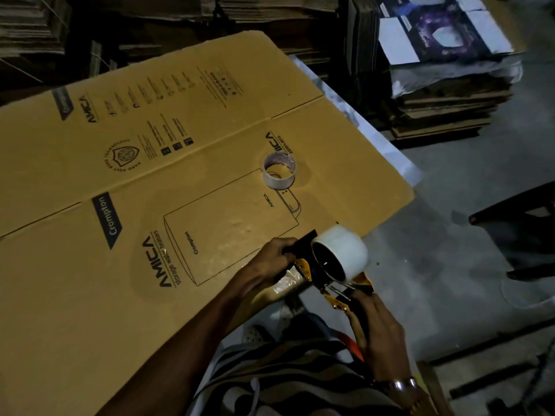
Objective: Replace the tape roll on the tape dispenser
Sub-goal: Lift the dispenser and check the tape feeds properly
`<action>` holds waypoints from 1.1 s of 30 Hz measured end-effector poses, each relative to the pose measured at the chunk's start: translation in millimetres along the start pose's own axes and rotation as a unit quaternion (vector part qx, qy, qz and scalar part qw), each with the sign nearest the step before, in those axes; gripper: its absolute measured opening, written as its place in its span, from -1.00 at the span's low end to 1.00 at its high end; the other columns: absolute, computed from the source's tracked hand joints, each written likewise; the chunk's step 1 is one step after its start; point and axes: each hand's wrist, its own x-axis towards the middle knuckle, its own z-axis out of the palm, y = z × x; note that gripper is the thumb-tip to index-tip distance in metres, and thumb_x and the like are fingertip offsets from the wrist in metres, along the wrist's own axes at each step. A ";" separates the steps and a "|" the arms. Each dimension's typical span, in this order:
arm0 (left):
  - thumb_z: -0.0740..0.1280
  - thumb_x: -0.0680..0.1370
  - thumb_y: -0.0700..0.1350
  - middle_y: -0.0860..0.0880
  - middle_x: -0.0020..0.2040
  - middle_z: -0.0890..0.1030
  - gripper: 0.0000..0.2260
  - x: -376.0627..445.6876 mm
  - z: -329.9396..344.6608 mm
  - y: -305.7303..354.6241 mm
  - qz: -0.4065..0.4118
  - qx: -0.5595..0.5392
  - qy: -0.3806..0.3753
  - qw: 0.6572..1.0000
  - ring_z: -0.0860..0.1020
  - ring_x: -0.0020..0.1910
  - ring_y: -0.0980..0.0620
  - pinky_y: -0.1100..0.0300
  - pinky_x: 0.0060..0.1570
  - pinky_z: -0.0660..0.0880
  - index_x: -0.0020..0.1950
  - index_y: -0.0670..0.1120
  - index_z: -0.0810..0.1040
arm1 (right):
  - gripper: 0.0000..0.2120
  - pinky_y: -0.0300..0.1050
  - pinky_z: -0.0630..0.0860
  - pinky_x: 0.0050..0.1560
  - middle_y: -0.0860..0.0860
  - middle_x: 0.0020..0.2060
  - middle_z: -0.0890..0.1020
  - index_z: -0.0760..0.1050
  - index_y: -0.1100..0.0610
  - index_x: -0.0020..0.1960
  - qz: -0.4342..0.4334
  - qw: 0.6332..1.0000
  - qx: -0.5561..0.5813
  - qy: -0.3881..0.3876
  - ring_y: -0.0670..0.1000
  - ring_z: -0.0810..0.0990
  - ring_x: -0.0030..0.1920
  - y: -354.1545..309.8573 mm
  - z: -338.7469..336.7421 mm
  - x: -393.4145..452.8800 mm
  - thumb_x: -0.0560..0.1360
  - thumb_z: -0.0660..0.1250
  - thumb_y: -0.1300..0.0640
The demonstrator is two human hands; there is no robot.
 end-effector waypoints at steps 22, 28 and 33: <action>0.28 0.55 -0.33 -0.08 0.10 0.60 -0.78 -4.1 -10.0 -19.2 0.148 0.240 0.093 0.955 0.54 0.12 -0.05 0.29 0.08 0.38 0.14 -0.18 0.63 | -0.26 -0.05 0.55 -0.08 -0.14 -0.06 0.63 0.16 -0.12 0.36 0.179 0.971 0.150 0.044 0.05 0.68 -0.09 -7.0 14.4 -7.8 0.40 0.53 0.24; 0.34 0.54 -0.11 -0.09 0.46 0.43 -0.57 -24.5 -5.8 -51.0 0.214 0.495 0.127 0.832 0.37 0.43 -0.10 0.00 0.33 0.39 0.40 -0.14 0.47 | -0.20 -0.13 0.45 -0.06 -0.09 -0.07 0.58 0.20 0.05 0.52 0.189 0.974 0.124 -0.009 0.00 0.57 -0.10 -5.6 12.1 -5.5 0.40 0.52 0.26; 0.00 0.65 0.21 -0.15 0.59 0.19 -0.38 -29.5 -2.8 -68.0 0.196 0.610 0.073 0.764 0.19 0.56 -0.14 -0.08 0.51 0.12 0.55 -0.20 0.22 | -0.31 0.11 0.59 -0.15 0.06 -0.13 0.66 0.23 -0.11 0.30 0.223 0.969 0.102 -0.016 0.22 0.66 -0.11 1.3 23.6 -5.0 0.37 0.53 0.26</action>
